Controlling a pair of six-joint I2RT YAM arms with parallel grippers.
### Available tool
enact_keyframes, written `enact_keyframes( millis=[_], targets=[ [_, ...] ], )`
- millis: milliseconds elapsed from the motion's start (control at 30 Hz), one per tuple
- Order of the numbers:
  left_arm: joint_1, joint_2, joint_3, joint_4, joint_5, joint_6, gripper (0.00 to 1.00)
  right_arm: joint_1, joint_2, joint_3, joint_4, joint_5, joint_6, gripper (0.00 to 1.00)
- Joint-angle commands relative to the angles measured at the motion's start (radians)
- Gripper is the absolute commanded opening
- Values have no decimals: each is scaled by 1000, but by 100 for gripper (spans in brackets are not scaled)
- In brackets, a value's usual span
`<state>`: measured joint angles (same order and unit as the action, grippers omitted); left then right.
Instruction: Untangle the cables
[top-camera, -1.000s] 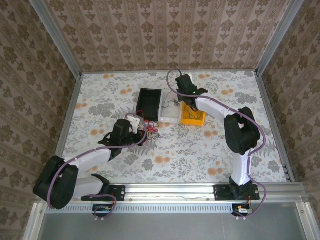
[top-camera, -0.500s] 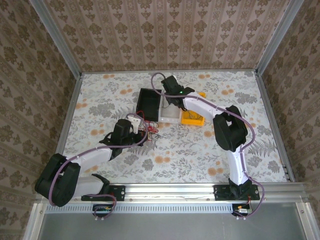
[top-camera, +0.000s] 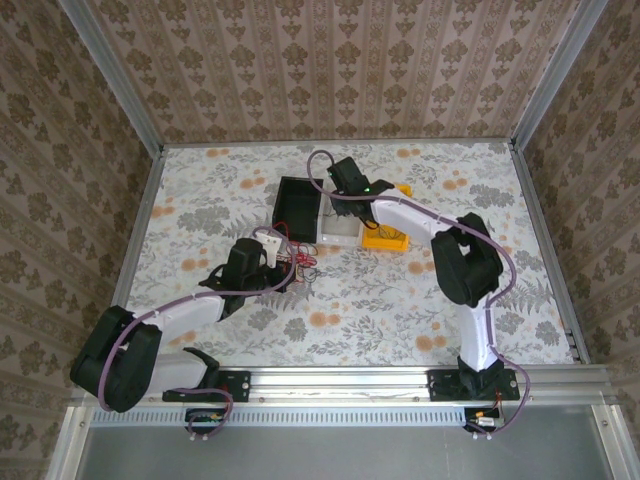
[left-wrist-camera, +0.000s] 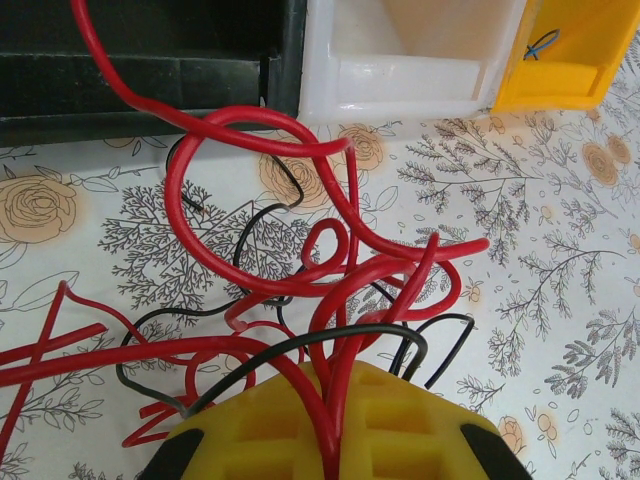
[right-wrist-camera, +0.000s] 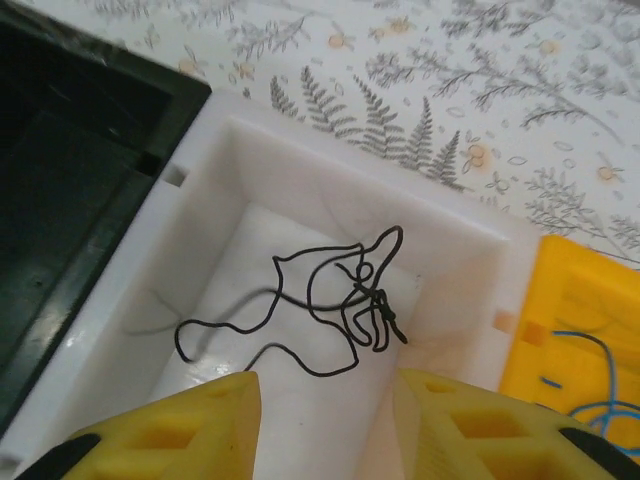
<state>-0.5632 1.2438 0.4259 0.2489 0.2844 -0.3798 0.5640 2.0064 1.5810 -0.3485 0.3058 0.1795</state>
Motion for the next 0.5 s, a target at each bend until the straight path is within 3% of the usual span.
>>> enact_keyframes(
  millis=[0,67,133,300,367,467],
  targets=[
    [-1,4,22,24,9,21,0,2,-134,-57,80,22,14,42],
    [-1,3,22,26,10,21,0,2,-187,-116,113,4,7,42],
    [-1,6,21,33,13,21,0,3,-237,-176,138,-92,-8,41],
    [-1,24,22,54,22,13,0,30,-319,-315,134,-508,-73,43],
    [-1,32,23,62,25,7,0,49,-328,-344,81,-620,-122,43],
    [1,42,28,59,27,2,0,90,-327,-378,2,-674,-197,43]
  ],
)
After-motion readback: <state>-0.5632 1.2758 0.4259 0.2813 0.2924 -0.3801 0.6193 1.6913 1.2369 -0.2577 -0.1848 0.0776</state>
